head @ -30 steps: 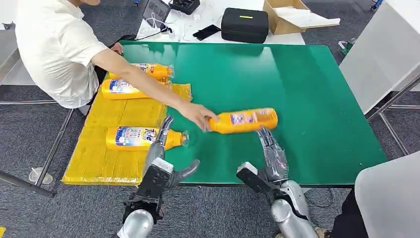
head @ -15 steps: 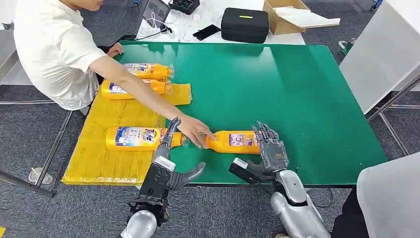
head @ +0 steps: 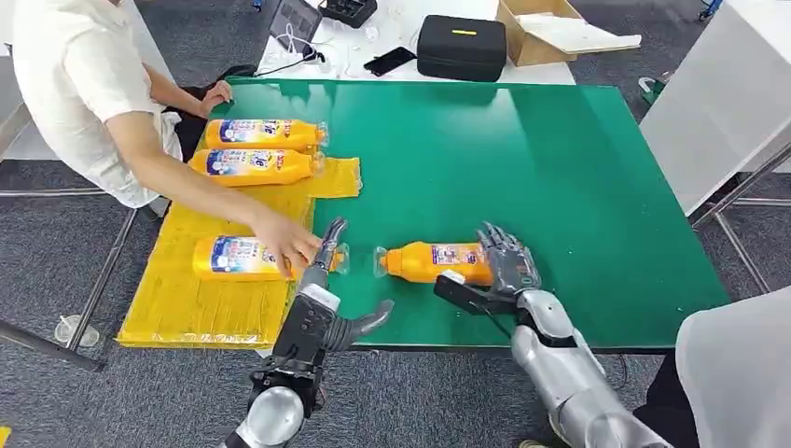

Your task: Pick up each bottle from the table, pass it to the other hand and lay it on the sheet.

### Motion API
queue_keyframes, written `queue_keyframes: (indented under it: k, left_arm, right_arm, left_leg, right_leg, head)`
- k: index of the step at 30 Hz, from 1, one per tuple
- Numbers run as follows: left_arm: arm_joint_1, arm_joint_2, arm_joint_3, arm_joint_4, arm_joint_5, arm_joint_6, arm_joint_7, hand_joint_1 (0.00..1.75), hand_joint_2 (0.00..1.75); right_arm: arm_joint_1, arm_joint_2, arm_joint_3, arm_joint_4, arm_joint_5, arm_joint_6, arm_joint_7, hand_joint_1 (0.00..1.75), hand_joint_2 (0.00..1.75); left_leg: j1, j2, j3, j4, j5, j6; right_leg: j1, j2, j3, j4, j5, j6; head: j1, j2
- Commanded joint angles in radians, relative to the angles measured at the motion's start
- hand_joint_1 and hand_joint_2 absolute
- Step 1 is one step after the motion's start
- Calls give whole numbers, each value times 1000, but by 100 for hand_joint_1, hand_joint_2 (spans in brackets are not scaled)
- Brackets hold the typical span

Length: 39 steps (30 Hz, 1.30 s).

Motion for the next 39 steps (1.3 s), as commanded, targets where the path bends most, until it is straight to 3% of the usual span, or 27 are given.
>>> queue_keyframes:
  k: [1, 9, 13, 14, 15, 30, 34, 39]
  left_arm:
    - [-56, 8, -30, 80, -2, 7, 7, 0, 175]
    - [-58, 8, -31, 81, -2, 6, 7, 0, 175]
    - [-60, 4, -32, 82, -2, 9, 4, 0, 175]
    - [-62, 2, -32, 87, 0, 11, 2, 0, 175]
    - [-63, 2, -34, 91, 2, 11, 0, 0, 175]
    - [-74, -1, -47, 111, 21, 20, -25, 0, 175]
    - [-76, -1, -45, 109, 63, 23, -46, 0, 175]
    - [-77, 1, -48, 109, 69, 23, -48, 0, 175]
  right_arm:
    - [-125, 3, 58, 176, 30, 29, 28, 0, 175]
    - [-132, 5, 65, 184, 35, 49, 35, 0, 175]
    - [-149, 7, 67, 225, -8, 142, 14, 3, 175]
    - [-149, 4, 58, 235, -36, 165, -9, 113, 175]
    - [-149, 1, 56, 245, -49, 181, -20, 175, 175]
    - [-137, -18, 23, 311, -172, 266, -118, 175, 175]
    - [-102, -10, -38, 282, -310, 311, -241, 175, 175]
    - [-96, -9, -32, 275, -318, 311, -241, 175, 175]
  left_leg:
    - [0, 2, 2, 0, -1, 0]
    - [0, 2, 4, 0, -1, 1]
    - [0, 2, 4, 0, -1, 1]
    - [-1, 1, 6, -1, -2, 1]
    - [0, 1, 5, -1, -1, 1]
    - [0, -1, 13, -2, -1, 1]
    - [1, -1, 14, -2, -1, 0]
    - [1, 1, 15, -1, -2, 0]
  right_leg:
    - [0, 1, 2, 0, 0, -1]
    - [0, 0, 3, 0, -1, -1]
    - [0, 0, 3, 0, -1, -1]
    - [0, 0, 5, 0, -2, -2]
    - [0, 0, 4, 0, -1, -1]
    - [1, -3, 13, -2, -1, -2]
    - [1, -3, 13, -3, -1, -2]
    - [1, -1, 13, -2, -1, -2]
  head:
    - [0, 0]
    - [0, 0]
    - [0, 0]
    - [0, 0]
    - [0, 0]
    - [0, 0]
    - [0, 0]
    - [0, 0]
